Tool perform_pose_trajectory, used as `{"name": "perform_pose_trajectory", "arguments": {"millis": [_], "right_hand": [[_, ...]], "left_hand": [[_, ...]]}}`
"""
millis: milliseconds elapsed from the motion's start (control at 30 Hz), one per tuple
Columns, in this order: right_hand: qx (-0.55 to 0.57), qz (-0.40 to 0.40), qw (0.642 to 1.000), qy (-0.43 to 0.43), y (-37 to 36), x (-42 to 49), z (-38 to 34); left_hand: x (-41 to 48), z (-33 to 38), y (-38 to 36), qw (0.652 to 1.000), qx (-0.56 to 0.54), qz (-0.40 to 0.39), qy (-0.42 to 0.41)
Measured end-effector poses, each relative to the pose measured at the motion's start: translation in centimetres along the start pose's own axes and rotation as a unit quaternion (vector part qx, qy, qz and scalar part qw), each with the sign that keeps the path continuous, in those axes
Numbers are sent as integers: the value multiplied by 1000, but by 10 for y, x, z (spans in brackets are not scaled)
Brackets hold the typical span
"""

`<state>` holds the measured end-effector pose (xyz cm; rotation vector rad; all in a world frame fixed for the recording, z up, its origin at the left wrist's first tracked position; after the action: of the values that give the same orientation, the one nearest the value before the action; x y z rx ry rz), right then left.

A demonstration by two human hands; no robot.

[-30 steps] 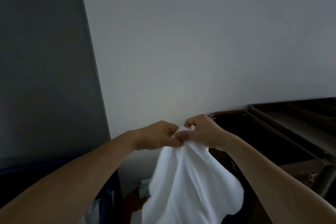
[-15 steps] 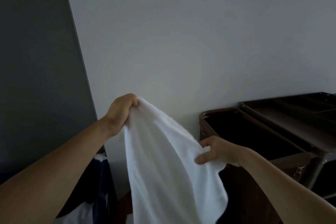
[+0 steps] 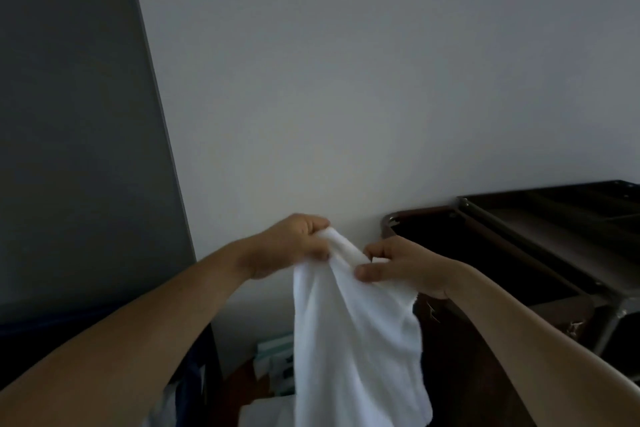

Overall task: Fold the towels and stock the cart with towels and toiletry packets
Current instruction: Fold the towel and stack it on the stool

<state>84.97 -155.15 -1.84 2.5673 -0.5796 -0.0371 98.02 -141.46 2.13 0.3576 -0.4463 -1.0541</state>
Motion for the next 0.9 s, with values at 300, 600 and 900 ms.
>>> {"name": "perform_pose_trajectory", "arguments": {"millis": [300,600,900], "right_hand": [[49,98,994,28,5,-2,6],[286,195,938,19,-19,12,10],[200,293,933,63,-7,16,2]], "left_hand": [[-1,-13,10,998,-22,33,46],[11,-33,-15,950,-231,121,171],[11,-33,-8,992,-12,41,117]]}}
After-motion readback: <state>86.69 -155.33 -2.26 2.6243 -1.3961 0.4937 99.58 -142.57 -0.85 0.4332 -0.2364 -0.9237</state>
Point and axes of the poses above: each hand's wrist, its own x-axis towards the middle knuckle, its own y-axis out of the back of the hand, z = x × y, the point moved 4 cm from there along x, towards the middle knuckle, and after that the axes turned 11 degrees about z, right-handed, at the moved point
